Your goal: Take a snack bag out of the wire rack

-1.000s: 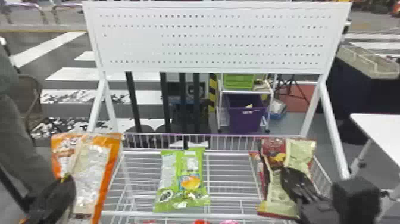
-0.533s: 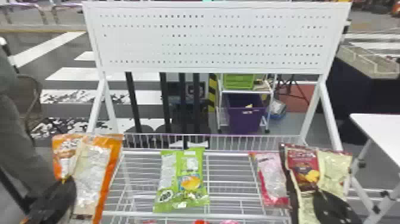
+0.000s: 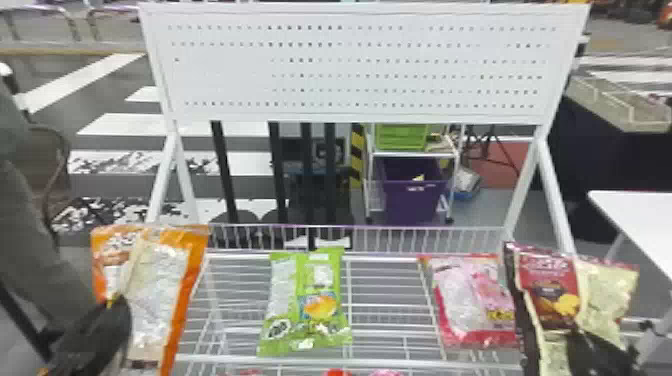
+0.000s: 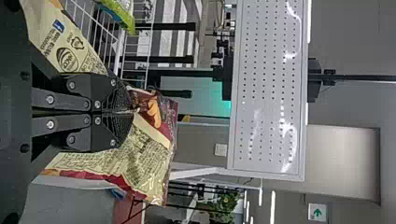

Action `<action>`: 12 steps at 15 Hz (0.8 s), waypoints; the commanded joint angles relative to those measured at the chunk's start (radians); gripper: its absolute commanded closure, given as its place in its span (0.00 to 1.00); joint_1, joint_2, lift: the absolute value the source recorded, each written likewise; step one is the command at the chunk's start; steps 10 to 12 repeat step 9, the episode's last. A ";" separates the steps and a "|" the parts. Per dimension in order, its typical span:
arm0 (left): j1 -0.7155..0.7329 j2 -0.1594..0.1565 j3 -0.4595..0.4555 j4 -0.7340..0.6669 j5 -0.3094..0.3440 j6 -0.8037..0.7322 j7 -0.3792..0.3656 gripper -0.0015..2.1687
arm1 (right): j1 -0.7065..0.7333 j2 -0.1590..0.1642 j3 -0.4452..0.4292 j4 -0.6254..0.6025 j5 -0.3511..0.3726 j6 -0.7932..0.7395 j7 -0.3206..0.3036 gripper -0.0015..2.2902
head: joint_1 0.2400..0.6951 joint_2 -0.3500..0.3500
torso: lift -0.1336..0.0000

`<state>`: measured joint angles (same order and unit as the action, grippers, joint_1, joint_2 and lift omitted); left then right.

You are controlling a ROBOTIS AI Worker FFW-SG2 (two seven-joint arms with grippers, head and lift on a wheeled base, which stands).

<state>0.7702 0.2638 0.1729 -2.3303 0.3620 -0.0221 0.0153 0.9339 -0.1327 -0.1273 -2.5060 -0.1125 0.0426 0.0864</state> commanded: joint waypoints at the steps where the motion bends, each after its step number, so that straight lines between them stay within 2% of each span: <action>1: 0.004 0.002 0.002 -0.003 -0.002 0.000 0.000 0.86 | 0.000 0.004 0.003 -0.001 0.001 0.000 0.001 0.98 | 0.57 0.50 | 1.00; 12: 0.008 0.002 0.000 -0.006 -0.002 0.000 0.000 0.86 | 0.011 0.007 0.003 -0.008 0.010 -0.013 0.010 0.98 | 0.57 0.50 | 1.00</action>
